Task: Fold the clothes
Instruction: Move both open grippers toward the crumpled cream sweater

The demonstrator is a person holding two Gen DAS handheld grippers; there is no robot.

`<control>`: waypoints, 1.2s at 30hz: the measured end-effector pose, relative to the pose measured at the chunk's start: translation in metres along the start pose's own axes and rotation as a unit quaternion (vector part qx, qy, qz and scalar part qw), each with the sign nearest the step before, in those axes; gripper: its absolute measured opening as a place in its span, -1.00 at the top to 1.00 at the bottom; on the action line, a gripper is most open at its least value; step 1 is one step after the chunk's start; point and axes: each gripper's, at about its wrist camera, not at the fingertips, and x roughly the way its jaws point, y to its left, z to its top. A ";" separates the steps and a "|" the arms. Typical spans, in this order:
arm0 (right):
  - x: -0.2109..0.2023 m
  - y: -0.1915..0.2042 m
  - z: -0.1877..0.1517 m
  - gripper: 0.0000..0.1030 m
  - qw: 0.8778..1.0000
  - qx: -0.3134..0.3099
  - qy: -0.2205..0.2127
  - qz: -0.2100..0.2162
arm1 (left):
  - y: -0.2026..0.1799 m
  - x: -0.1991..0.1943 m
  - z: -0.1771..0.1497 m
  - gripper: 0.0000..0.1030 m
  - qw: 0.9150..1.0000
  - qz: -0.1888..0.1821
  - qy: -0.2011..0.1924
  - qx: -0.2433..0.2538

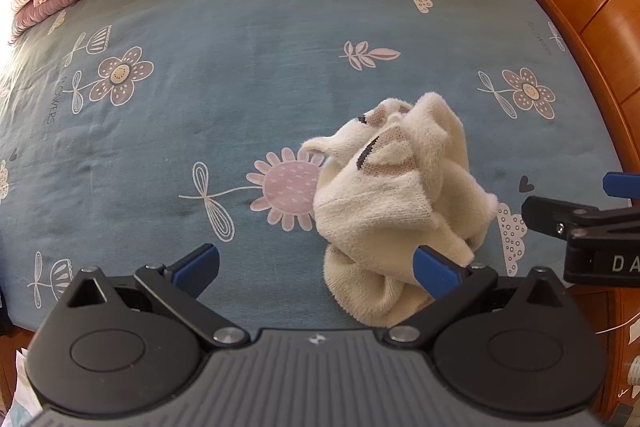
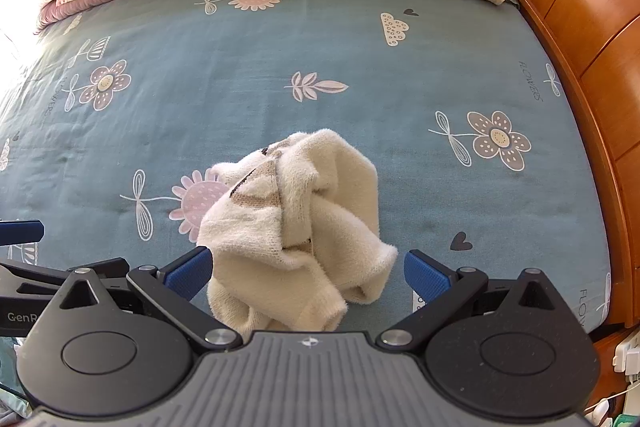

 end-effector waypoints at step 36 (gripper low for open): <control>0.001 -0.067 -0.020 -1.00 0.998 -0.028 -0.027 0.057 | -0.036 0.004 0.008 -0.99 0.997 -0.006 -0.064 -0.040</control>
